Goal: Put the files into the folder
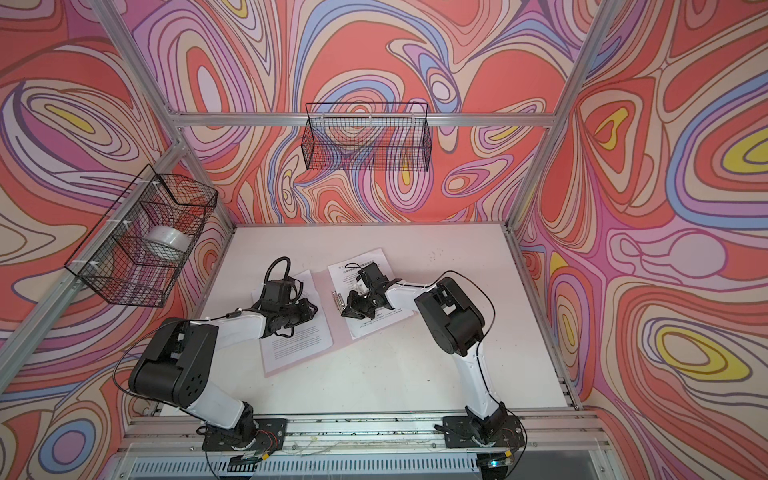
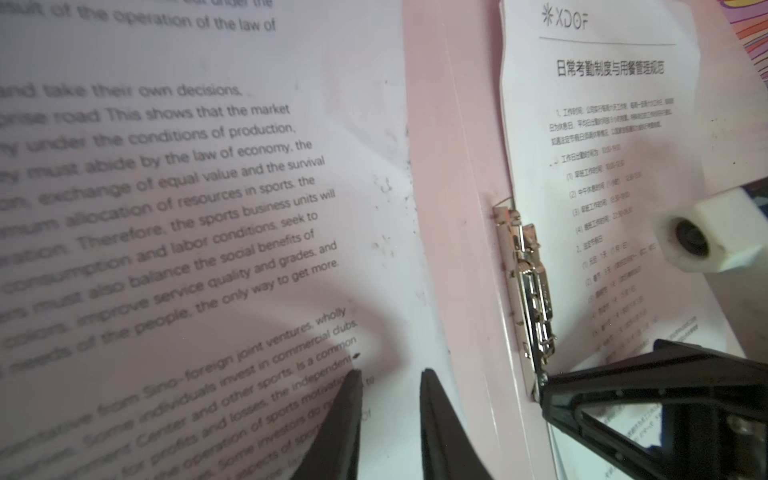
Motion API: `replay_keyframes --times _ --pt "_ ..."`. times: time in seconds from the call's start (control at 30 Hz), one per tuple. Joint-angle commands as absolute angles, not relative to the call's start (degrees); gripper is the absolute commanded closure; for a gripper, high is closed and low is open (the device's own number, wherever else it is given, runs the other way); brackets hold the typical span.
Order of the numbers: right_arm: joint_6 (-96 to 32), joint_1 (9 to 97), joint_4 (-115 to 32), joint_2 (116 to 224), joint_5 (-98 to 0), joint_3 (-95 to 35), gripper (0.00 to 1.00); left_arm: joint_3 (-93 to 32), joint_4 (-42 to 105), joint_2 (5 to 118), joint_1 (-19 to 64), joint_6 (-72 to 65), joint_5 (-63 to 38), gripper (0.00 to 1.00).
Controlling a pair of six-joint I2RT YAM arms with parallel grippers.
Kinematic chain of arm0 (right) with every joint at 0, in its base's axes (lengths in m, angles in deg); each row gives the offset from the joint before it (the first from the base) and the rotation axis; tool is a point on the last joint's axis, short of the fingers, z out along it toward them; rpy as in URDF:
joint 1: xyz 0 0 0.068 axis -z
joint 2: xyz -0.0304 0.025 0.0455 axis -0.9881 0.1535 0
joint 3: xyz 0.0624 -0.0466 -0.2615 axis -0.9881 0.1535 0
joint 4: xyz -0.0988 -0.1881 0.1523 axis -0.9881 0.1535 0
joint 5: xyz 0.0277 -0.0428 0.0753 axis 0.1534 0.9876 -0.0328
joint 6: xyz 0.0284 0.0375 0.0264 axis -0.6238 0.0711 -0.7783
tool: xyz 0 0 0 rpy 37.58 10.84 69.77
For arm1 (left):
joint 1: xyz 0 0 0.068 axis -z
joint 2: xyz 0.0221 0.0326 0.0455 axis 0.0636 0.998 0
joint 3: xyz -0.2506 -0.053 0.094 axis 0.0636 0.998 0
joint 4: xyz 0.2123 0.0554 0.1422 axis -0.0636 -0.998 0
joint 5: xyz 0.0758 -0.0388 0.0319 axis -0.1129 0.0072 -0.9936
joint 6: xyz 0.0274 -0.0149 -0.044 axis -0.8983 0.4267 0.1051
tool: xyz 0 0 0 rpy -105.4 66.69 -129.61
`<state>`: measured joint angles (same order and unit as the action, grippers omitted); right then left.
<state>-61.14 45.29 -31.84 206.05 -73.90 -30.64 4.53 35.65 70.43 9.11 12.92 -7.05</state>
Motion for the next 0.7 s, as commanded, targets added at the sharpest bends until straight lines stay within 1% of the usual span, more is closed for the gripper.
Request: replay_keyframes --times 0.0,0.1,0.3,0.5,0.67 --pt "-61.16 46.63 -21.95 211.67 -65.89 -27.35 1.00 3.94 30.34 72.28 9.10 12.71 -8.65 0.74" --pt "-62.41 46.37 -23.58 212.26 -69.04 -28.03 1.00 3.15 29.53 72.94 9.58 12.43 -9.20 0.75" --pt "-66.28 44.56 -28.64 208.43 -73.95 -28.20 1.00 1.36 27.50 74.06 11.01 11.44 -10.72 0.76" --pt "-66.80 42.77 -27.72 207.51 -75.95 -30.66 1.00 1.33 27.48 74.15 11.03 11.19 -10.15 0.76" --pt "-69.07 42.59 -29.96 207.60 -78.41 -30.85 1.00 1.29 27.57 74.15 11.03 11.04 -9.87 0.76"
